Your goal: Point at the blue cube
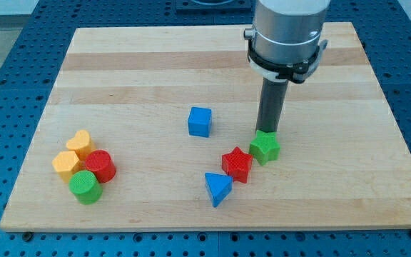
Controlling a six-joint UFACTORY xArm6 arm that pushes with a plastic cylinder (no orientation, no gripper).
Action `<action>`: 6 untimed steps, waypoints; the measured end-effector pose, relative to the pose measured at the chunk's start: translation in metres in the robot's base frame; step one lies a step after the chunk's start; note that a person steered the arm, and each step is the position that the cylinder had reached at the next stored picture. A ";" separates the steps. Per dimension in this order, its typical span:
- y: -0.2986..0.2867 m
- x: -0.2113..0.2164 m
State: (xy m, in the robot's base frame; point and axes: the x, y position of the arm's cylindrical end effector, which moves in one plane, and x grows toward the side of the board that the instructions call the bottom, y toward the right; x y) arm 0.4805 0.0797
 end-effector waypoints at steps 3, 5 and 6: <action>-0.010 -0.008; -0.061 -0.072; -0.070 -0.072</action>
